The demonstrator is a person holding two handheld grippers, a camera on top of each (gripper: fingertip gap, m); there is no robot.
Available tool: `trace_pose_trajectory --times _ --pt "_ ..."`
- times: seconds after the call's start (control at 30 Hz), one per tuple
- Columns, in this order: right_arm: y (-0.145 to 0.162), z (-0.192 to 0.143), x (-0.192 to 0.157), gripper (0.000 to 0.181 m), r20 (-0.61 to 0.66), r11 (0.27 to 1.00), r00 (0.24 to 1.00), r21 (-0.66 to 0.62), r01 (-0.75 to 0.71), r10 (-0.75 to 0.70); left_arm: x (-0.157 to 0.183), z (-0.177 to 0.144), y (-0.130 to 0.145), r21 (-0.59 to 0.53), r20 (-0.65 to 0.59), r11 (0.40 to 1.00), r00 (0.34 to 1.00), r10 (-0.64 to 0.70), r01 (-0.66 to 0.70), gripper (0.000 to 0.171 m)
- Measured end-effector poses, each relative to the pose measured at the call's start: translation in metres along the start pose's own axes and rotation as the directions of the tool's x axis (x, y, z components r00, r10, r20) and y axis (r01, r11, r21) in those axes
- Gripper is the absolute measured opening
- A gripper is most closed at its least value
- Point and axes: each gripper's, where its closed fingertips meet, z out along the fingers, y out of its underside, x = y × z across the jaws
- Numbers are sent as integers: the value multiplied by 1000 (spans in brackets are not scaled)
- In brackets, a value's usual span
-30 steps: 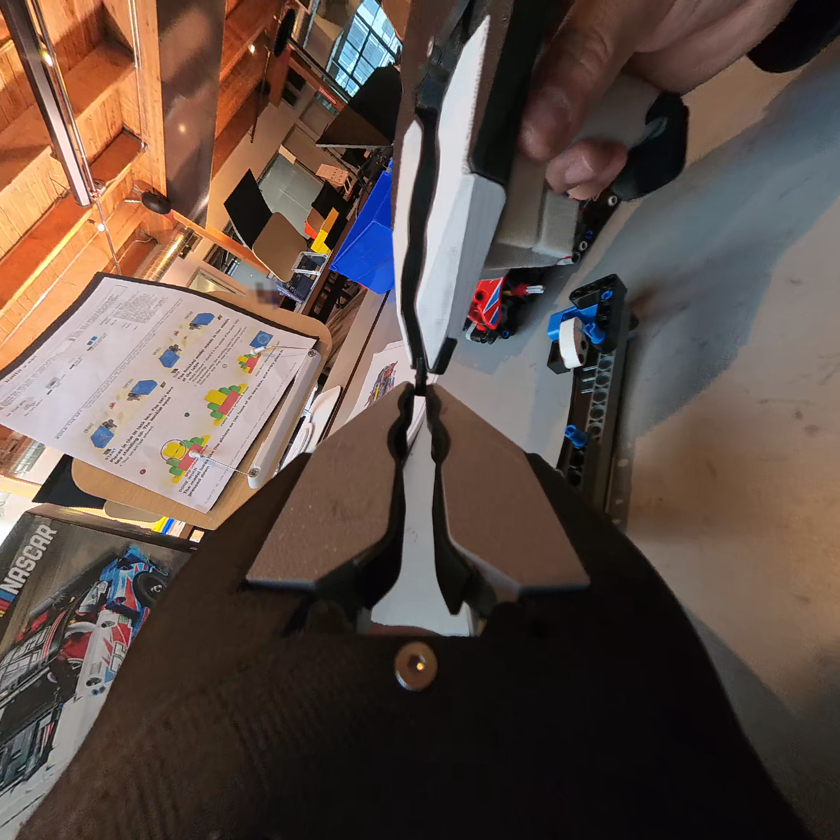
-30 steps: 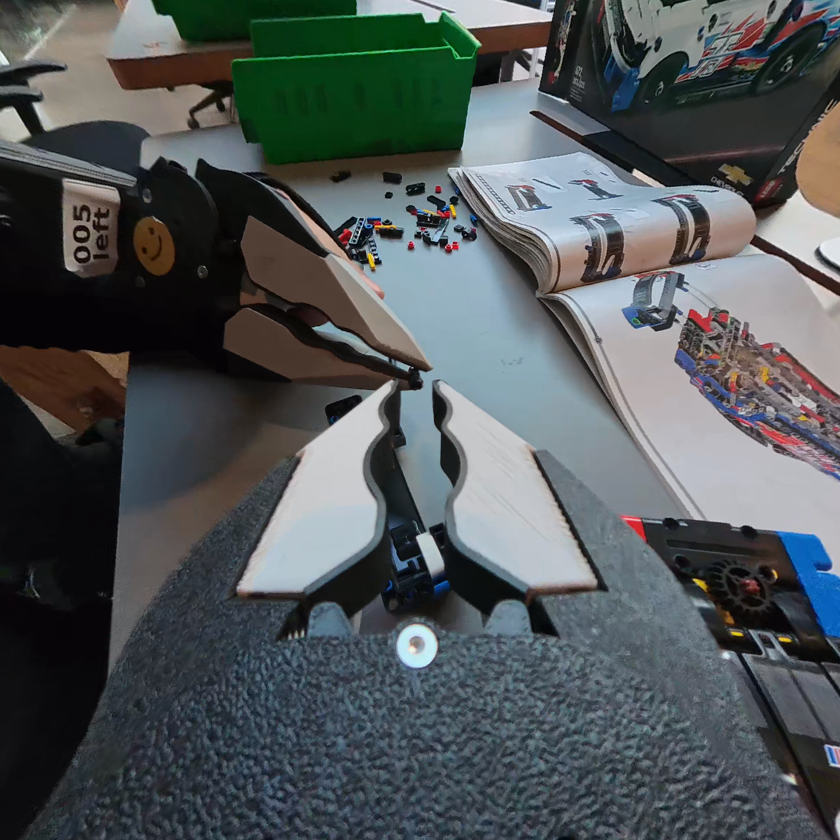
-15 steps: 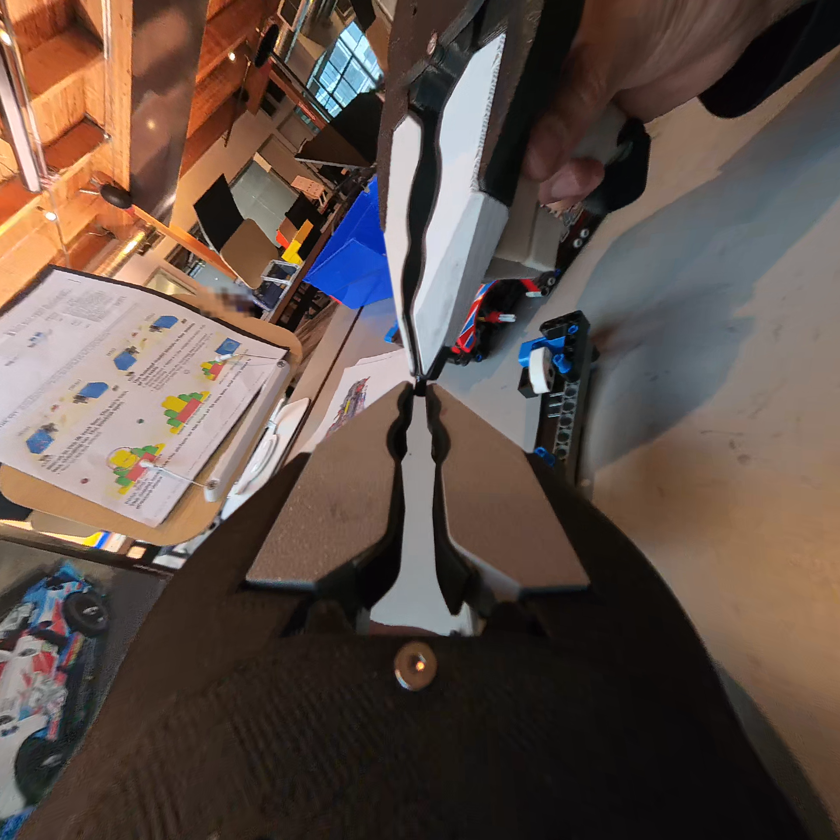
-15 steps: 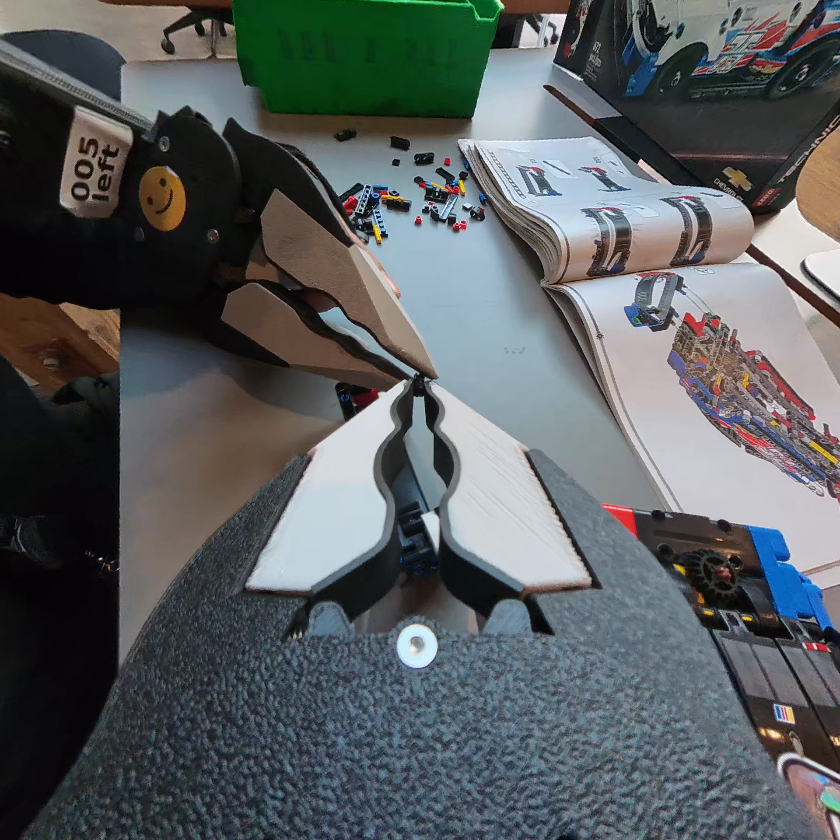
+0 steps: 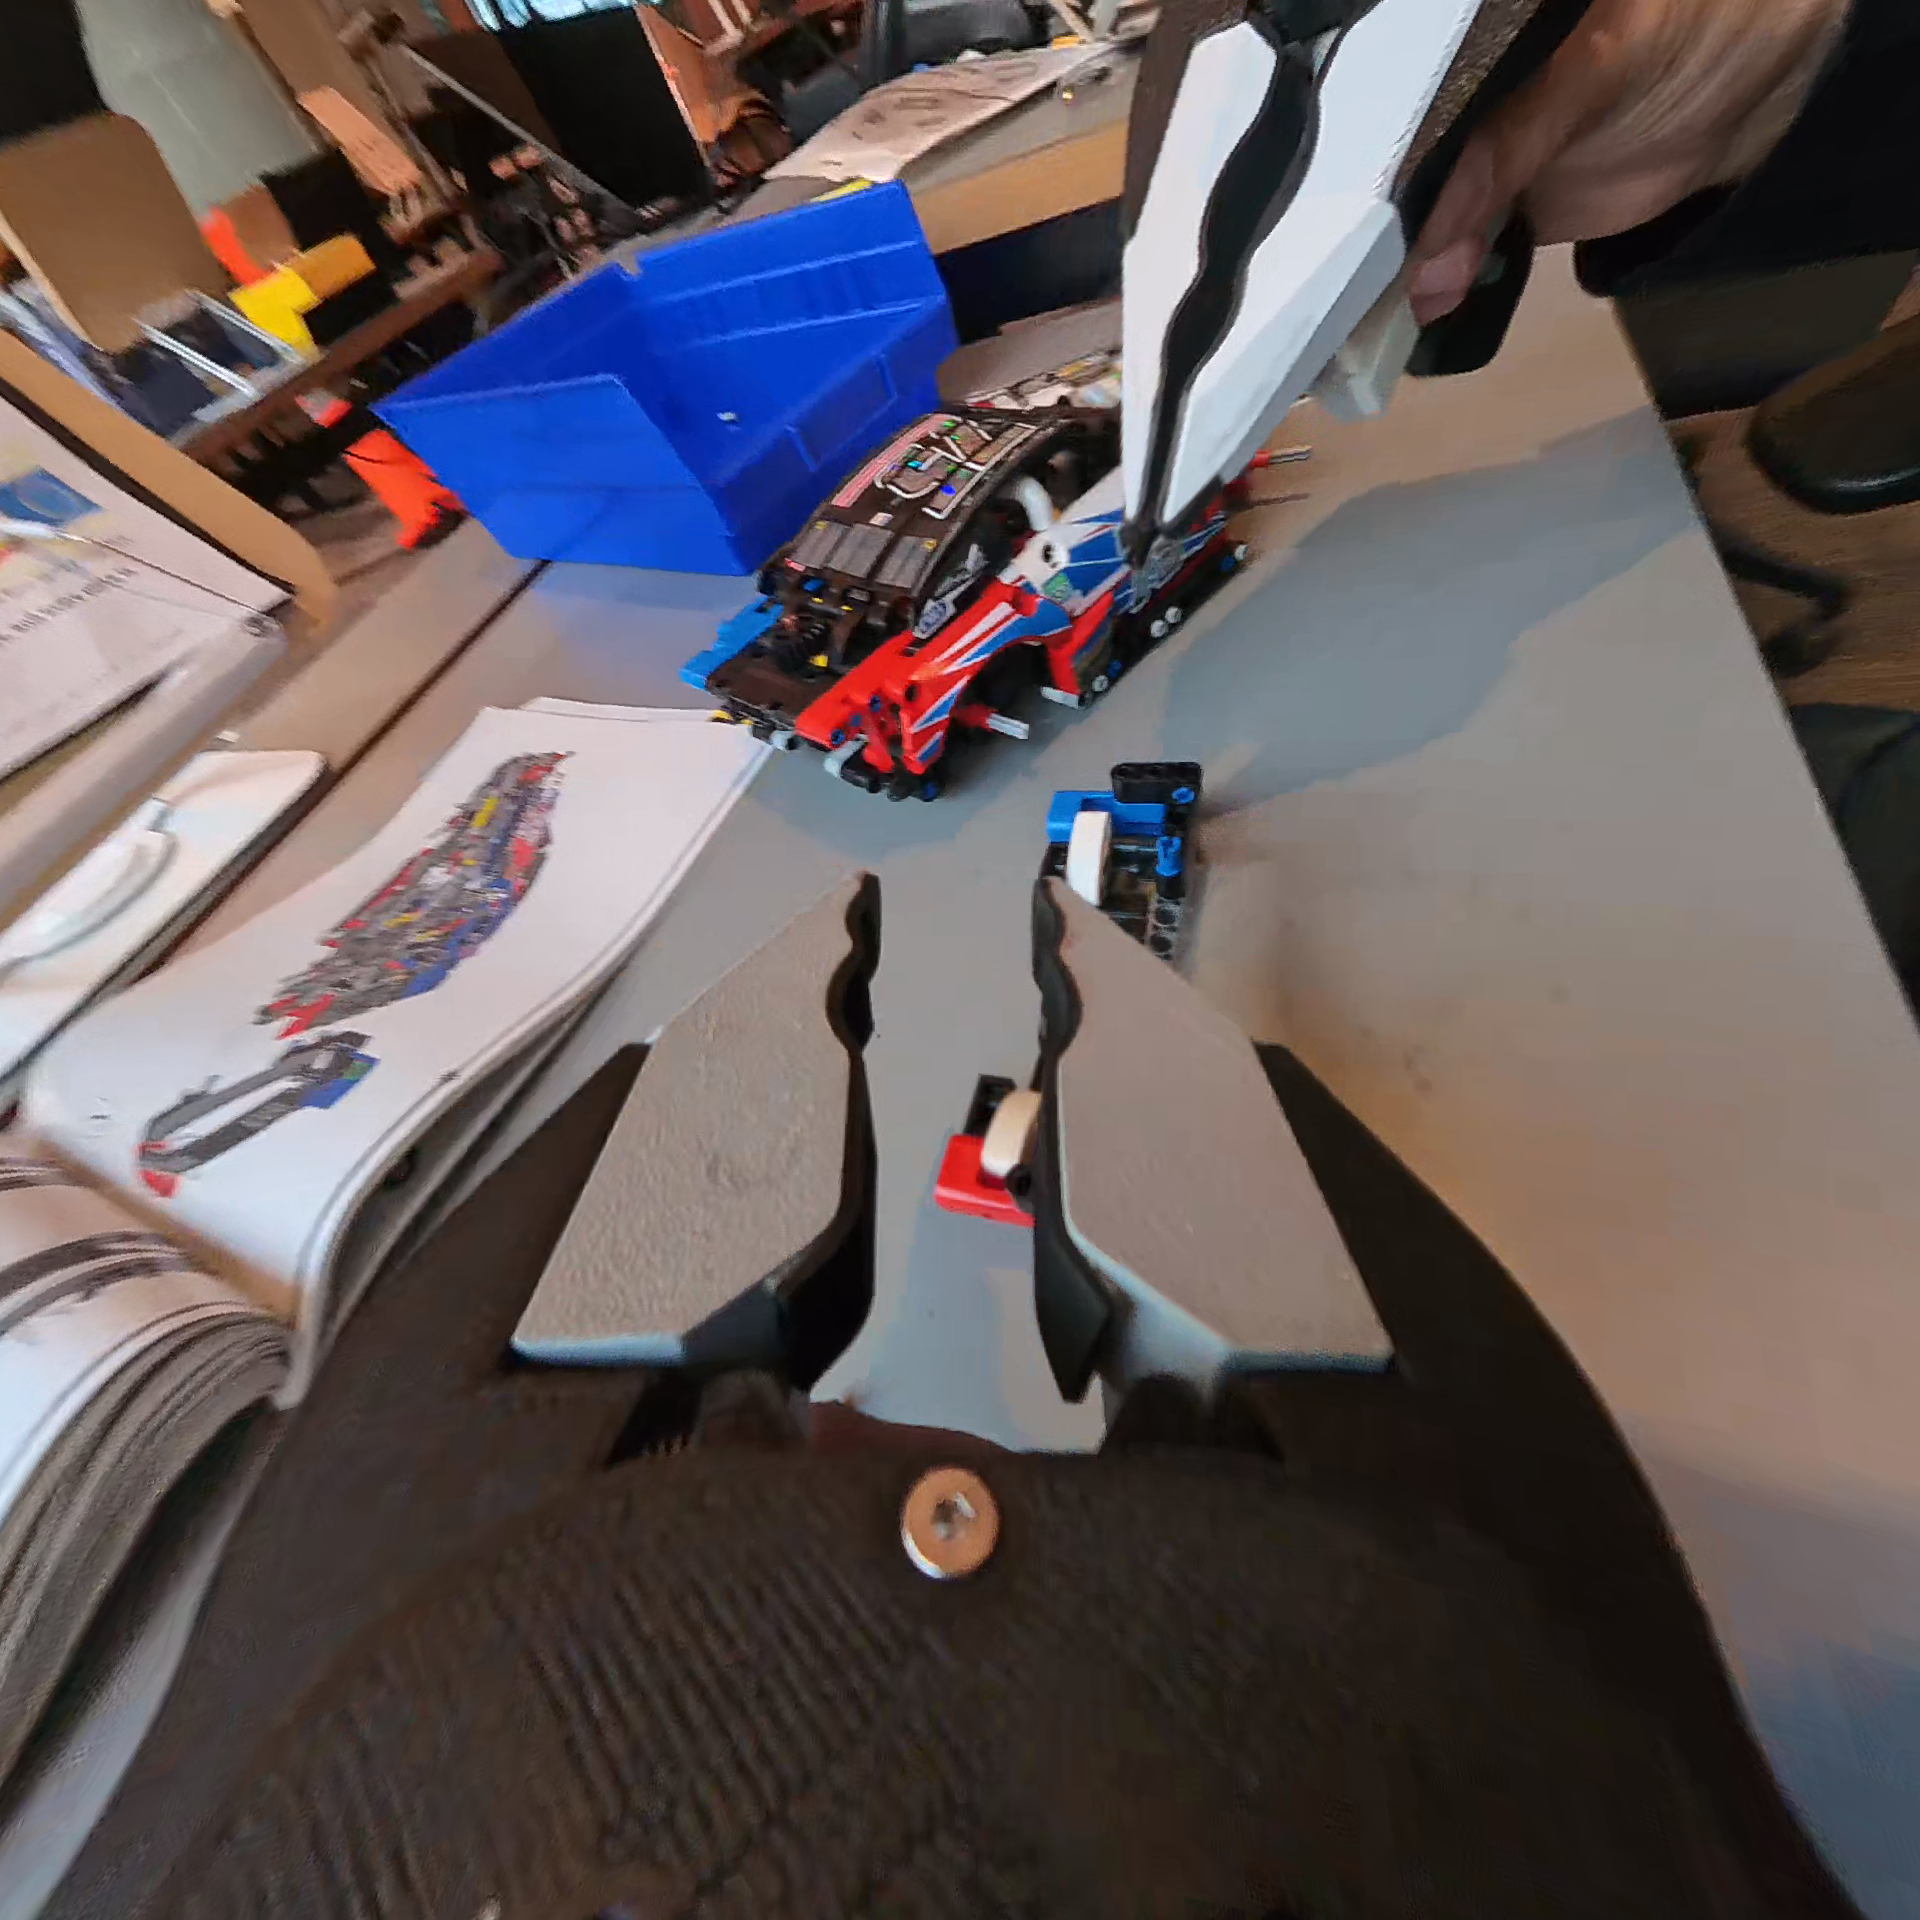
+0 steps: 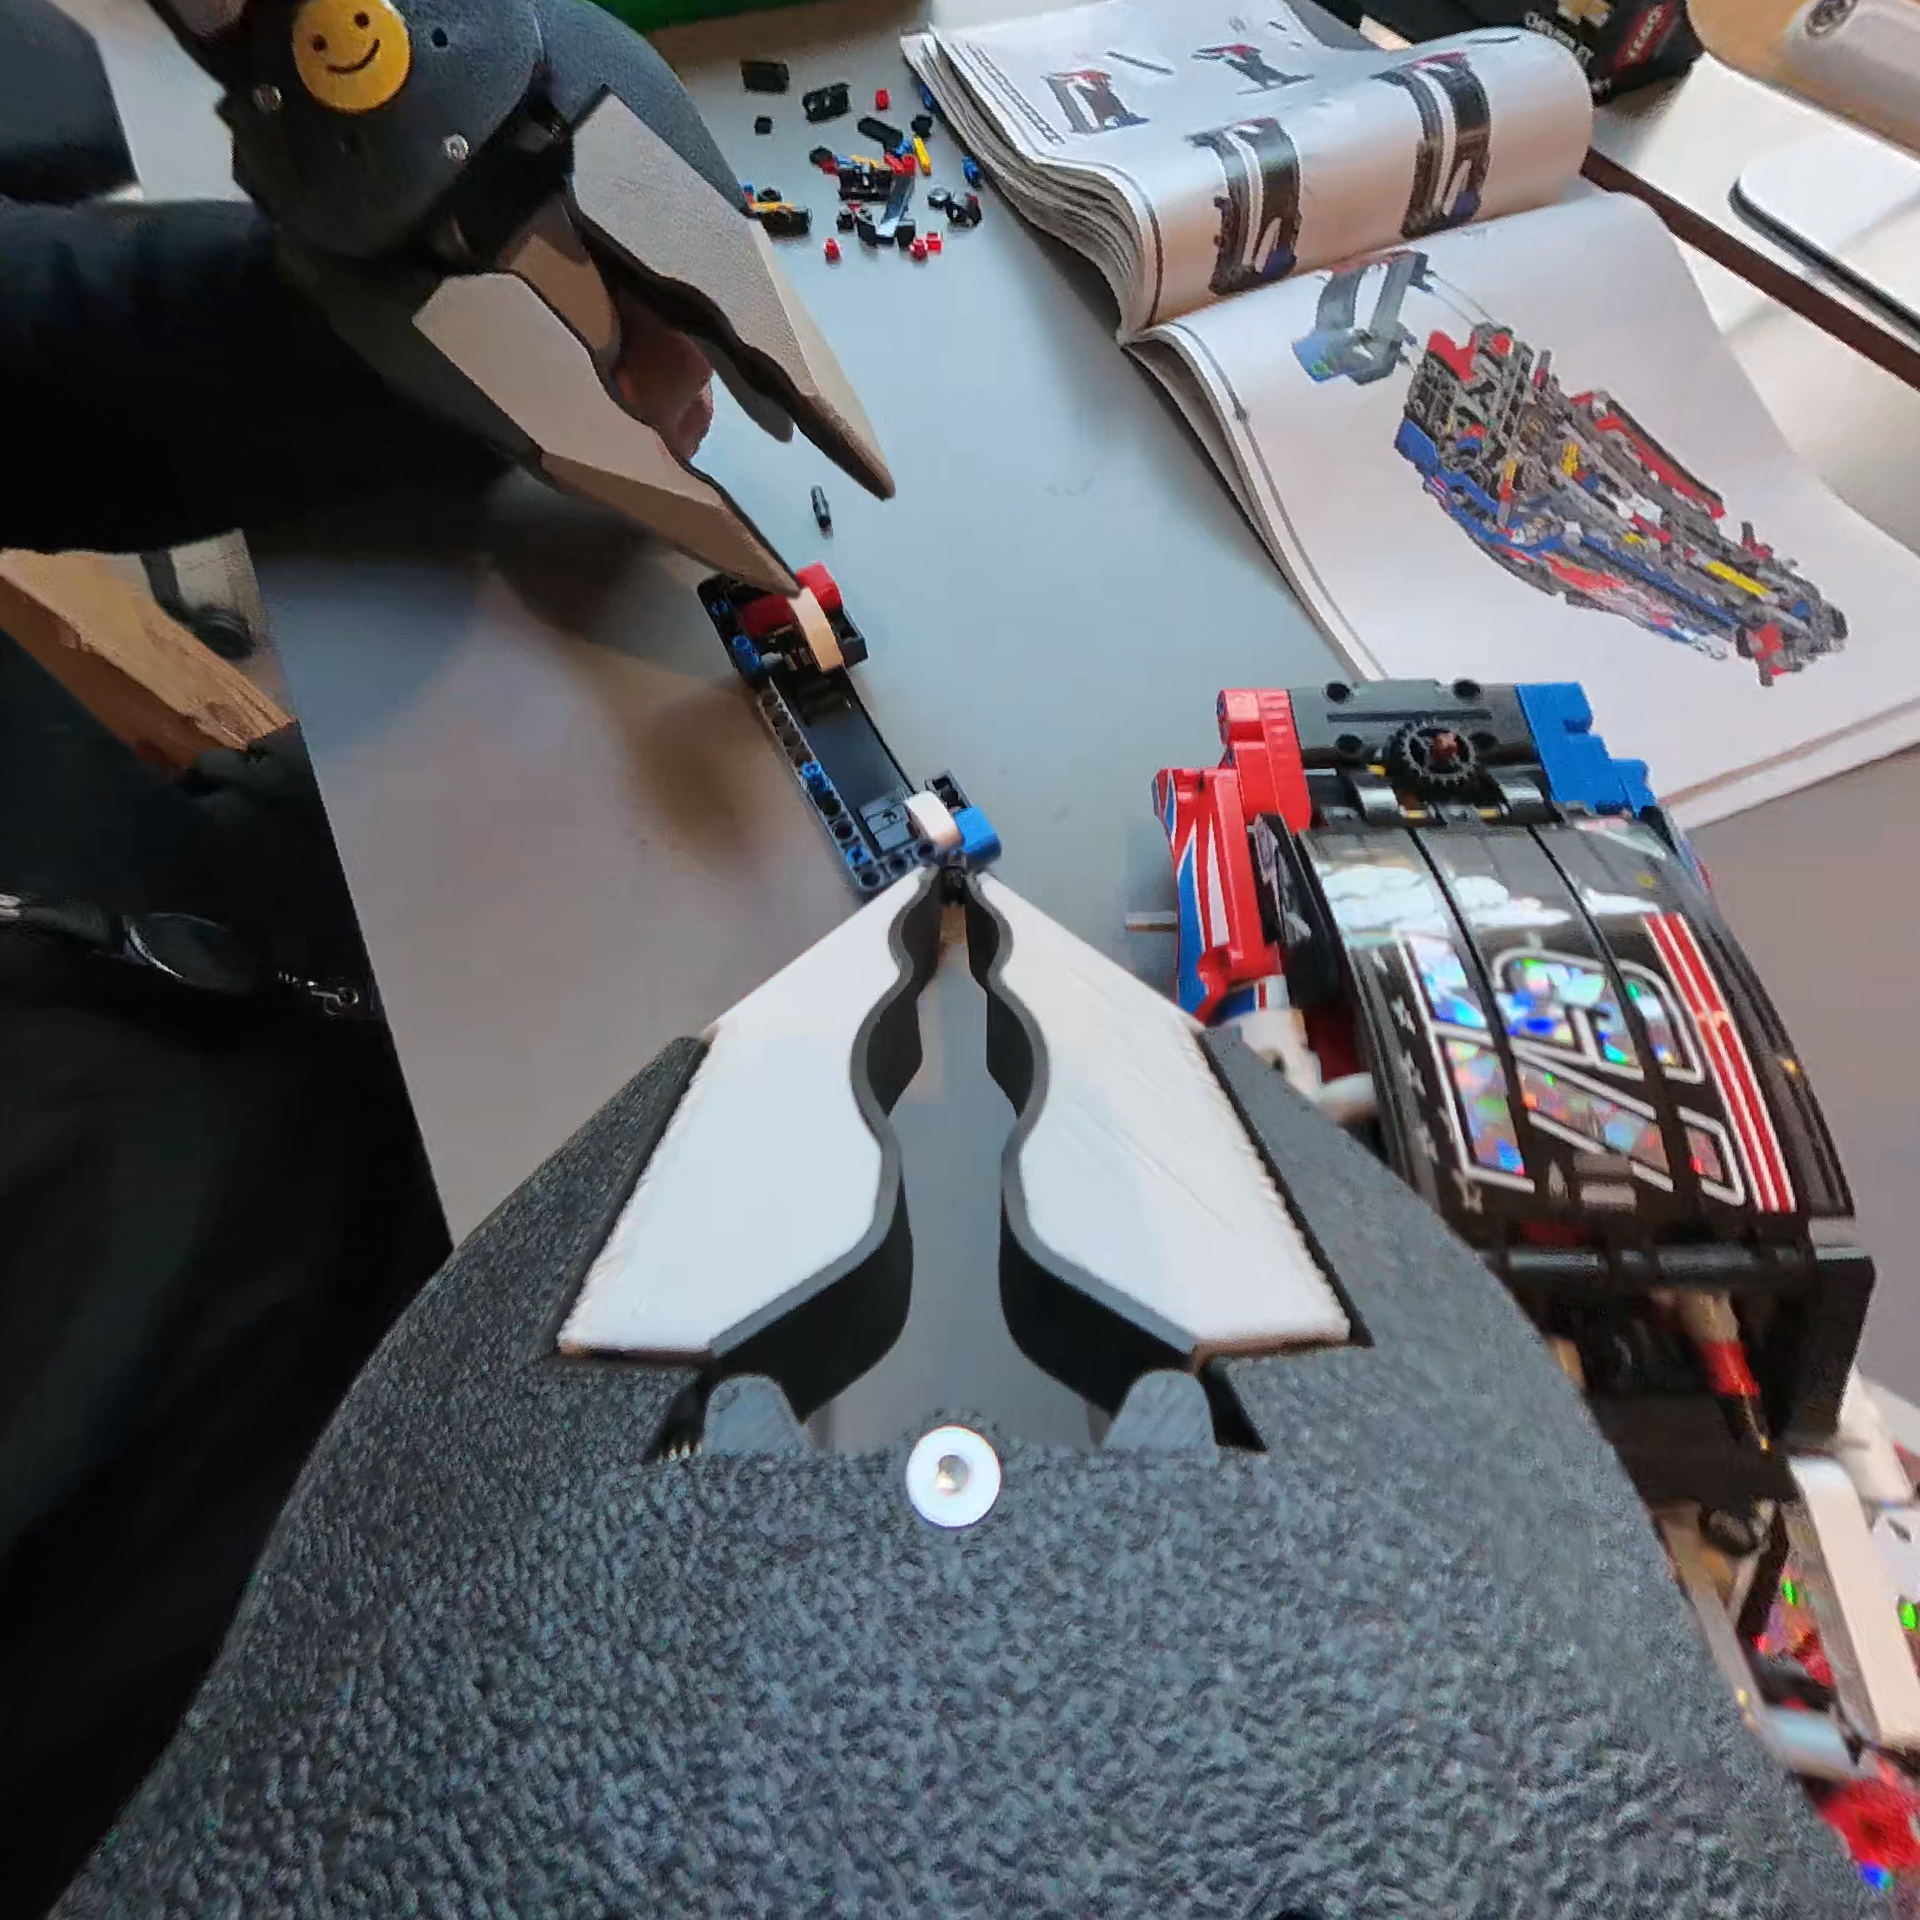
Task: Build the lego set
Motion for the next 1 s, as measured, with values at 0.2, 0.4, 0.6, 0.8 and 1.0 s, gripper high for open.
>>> trace_pose_trajectory --times 0.2,0.4,0.6,0.8,1.0 --pt "17 -13 -3 5 -23 999 999 -41 23 -24 10 8 1 -122 -165 990 982 -93 73 34" --pt "15 -7 -10 5 12 990 994 -93 109 -109 31 17 8 -269 -279 961 950 -140 63 34" --pt "6 13 -24 5 116 960 971 -168 224 -207 44 27 15 -314 -326 949 942 -79 -29 32" --pt "6 35 -31 5 202 894 932 -279 349 -301 53 41 24 -371 -362 923 931 -45 -99 21" --pt "9 42 -30 5 235 845 911 -351 404 -338 57 47 24 -335 -358 938 933 -39 -89 5"
